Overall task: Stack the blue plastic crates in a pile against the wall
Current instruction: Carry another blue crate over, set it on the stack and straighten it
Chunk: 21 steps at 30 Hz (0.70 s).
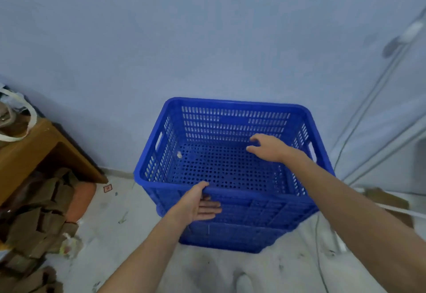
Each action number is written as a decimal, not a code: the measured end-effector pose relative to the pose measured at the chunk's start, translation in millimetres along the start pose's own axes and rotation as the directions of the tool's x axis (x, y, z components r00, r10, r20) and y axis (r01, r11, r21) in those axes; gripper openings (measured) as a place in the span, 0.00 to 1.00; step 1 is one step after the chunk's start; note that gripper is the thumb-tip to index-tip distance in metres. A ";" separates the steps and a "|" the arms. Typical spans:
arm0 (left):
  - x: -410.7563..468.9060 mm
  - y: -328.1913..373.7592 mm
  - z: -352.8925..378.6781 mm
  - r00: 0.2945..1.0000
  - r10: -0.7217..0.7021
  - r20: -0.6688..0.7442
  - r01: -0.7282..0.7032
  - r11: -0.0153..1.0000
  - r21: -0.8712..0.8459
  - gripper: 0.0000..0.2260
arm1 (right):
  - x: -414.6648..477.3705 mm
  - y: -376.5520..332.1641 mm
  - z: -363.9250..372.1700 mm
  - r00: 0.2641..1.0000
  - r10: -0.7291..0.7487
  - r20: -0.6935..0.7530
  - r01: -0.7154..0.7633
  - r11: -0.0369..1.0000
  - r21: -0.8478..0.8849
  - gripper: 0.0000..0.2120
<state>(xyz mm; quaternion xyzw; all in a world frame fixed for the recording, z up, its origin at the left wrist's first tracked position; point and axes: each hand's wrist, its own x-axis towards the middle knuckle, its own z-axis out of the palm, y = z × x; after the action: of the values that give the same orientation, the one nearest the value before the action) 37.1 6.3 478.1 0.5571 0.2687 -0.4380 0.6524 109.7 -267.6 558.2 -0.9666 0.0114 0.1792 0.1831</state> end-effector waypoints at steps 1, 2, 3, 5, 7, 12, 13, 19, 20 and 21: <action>0.8 0.0 -1.3 1.000 -0.009 0.004 0.009 0.999 0.044 0.23 | -15.4 0.5 8.2 1.000 0.018 0.014 -0.018 1.000 0.003 0.28; 1.5 -0.4 -2.2 1.000 -0.014 0.012 0.013 0.997 0.078 0.25 | -31.2 1.8 17.9 0.999 0.039 0.027 -0.039 0.999 0.009 0.28; 2.1 -1.0 -2.8 1.000 -0.016 0.025 0.013 0.994 0.107 0.26 | -47.5 4.3 29.1 0.998 0.061 0.032 -0.062 0.998 0.018 0.27; 2.0 -0.2 -4.6 0.998 -0.018 0.058 0.008 0.985 0.173 0.29 | -80.6 12.1 54.5 0.993 0.113 0.016 -0.114 0.992 0.046 0.26; 0.9 0.1 -7.7 0.996 -0.034 0.082 0.017 0.980 0.199 0.32 | -111.8 22.9 78.6 0.988 0.151 -0.031 -0.149 0.988 0.037 0.24; -8.0 -0.5 -10.6 0.983 0.011 0.182 -0.039 0.987 0.154 0.29 | -152.9 54.9 102.0 0.944 0.140 -0.300 -0.180 0.978 -0.110 0.20; -11.4 -1.0 -10.7 0.983 0.050 0.174 -0.079 0.983 0.164 0.28 | -153.5 57.4 101.1 0.944 0.141 -0.300 -0.181 0.977 -0.111 0.21; -36.5 -16.7 -6.8 0.903 0.429 0.023 -0.387 0.790 0.476 0.16 | -143.9 64.6 99.3 0.966 0.112 -0.232 -0.163 0.963 -0.216 0.18; -40.5 -17.8 -7.0 0.850 0.526 0.012 -0.452 0.718 0.530 0.14 | -143.0 66.3 101.3 0.964 0.111 -0.241 -0.168 0.958 -0.231 0.17; -45.2 -17.1 -7.4 0.775 0.632 -0.008 -0.502 0.623 0.600 0.13 | -141.7 67.2 102.9 0.961 0.110 -0.255 -0.173 0.955 -0.241 0.17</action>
<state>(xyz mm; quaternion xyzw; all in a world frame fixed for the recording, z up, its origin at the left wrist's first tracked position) 1.9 25.8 505.8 0.8250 0.0053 -0.2032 0.5273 -64.0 -299.7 495.0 -0.9934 0.0792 0.0742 0.0383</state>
